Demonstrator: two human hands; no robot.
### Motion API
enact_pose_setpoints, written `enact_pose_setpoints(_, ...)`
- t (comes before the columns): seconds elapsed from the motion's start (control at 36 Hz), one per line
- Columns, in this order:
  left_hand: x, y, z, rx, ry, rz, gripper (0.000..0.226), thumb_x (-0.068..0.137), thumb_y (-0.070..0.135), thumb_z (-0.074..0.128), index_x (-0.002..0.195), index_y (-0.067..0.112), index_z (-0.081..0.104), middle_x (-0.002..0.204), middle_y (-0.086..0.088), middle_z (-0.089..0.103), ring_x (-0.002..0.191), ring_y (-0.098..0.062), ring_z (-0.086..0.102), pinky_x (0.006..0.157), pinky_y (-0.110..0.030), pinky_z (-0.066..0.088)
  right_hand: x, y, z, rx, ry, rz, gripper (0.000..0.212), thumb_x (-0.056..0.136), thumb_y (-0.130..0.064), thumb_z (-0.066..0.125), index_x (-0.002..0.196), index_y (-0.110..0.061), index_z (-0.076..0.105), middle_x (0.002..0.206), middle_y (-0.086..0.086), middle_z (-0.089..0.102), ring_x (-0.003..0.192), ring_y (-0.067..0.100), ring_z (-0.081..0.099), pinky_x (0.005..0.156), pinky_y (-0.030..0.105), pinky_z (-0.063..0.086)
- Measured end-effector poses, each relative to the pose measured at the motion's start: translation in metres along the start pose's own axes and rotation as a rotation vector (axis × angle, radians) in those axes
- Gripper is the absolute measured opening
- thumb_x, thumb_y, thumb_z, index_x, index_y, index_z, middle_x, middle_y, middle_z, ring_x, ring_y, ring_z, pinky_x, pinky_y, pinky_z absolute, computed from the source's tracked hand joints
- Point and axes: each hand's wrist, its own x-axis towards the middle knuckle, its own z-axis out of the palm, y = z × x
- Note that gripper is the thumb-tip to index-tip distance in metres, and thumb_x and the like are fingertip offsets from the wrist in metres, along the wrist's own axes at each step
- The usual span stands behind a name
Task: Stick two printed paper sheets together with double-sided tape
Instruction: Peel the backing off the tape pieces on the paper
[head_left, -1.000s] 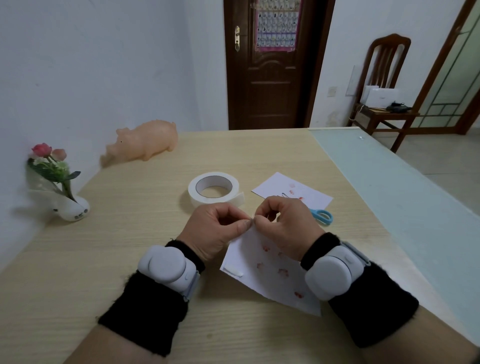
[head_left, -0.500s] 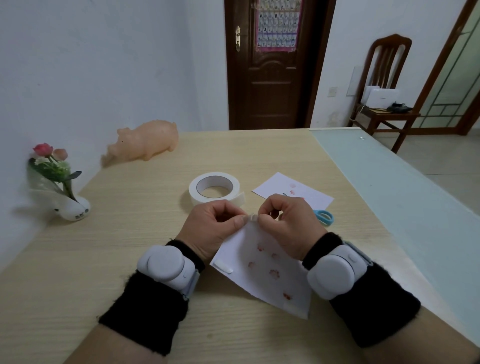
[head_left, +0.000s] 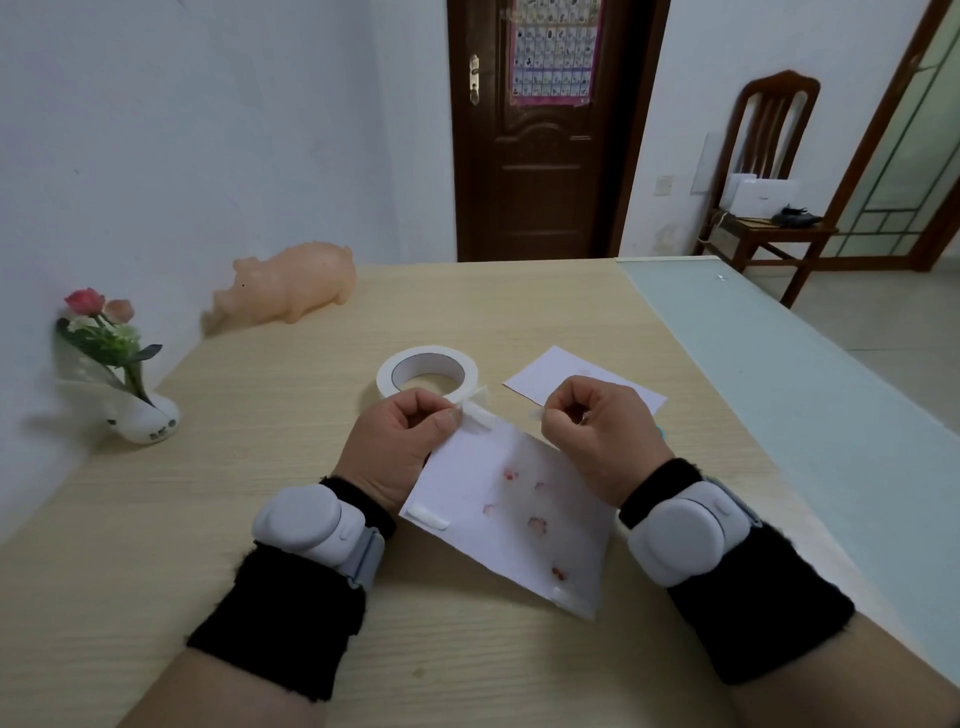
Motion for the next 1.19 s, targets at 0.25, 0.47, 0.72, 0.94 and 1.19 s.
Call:
enact_pose_setpoints(0.25, 0.004, -0.004, -0.005, 0.027, 0.087, 0.011, 0.017, 0.085, 0.011, 0.063, 0.068, 0.016, 0.063, 0.056, 0.015, 0.060, 0.056, -0.002, 0.053, 0.053, -0.013, 0.043, 0.007, 0.007, -0.017, 0.010, 0.068, 0.048, 0.027, 0.078, -0.004, 0.058, 0.055, -0.017, 0.054, 0.055, -0.004, 0.052, 0.050, 0.005, 0.041, 0.048, 0.011, 0.035)
enact_pose_setpoints(0.47, 0.011, -0.006, -0.017, -0.019, 0.248, 0.004, 0.018, 0.087, 0.011, 0.060, 0.069, 0.016, 0.062, 0.054, 0.018, 0.059, 0.051, 0.001, 0.052, 0.051, -0.011, 0.042, 0.012, 0.026, -0.033, -0.202, 0.020, 0.160, 0.022, 0.077, -0.010, 0.062, 0.058, -0.021, 0.060, 0.057, -0.006, 0.058, 0.056, 0.013, 0.049, 0.058, 0.024, 0.041)
enact_pose_setpoints(0.72, 0.016, -0.010, -0.022, -0.073, 0.354, -0.001, 0.019, 0.085, 0.010, 0.061, 0.068, 0.017, 0.062, 0.053, 0.017, 0.062, 0.049, 0.001, 0.053, 0.052, -0.014, 0.045, 0.012, 0.033, -0.032, -0.343, -0.018, 0.131, 0.023, 0.077, -0.011, 0.064, 0.064, -0.027, 0.055, 0.066, -0.016, 0.056, 0.062, 0.002, 0.048, 0.056, 0.015, 0.034)
enact_pose_setpoints(0.94, 0.015, -0.010, -0.021, -0.076, 0.352, 0.001, 0.018, 0.085, 0.010, 0.061, 0.069, 0.017, 0.062, 0.053, 0.017, 0.061, 0.049, 0.001, 0.053, 0.053, -0.015, 0.045, 0.011, 0.030, -0.027, -0.307, -0.029, 0.133, 0.032, 0.084, -0.006, 0.056, 0.068, -0.034, 0.056, 0.071, -0.015, 0.066, 0.078, 0.010, 0.061, 0.072, 0.022, 0.043)
enact_pose_setpoints(1.19, 0.014, -0.009, -0.021, -0.081, 0.357, 0.000, 0.018, 0.085, 0.011, 0.062, 0.068, 0.018, 0.062, 0.055, 0.016, 0.061, 0.054, -0.004, 0.055, 0.059, -0.023, 0.044, 0.013, 0.029, -0.028, -0.333, 0.063, 0.126, 0.019, 0.078, -0.012, 0.063, 0.068, -0.027, 0.058, 0.065, -0.017, 0.057, 0.061, 0.000, 0.050, 0.058, 0.018, 0.035)
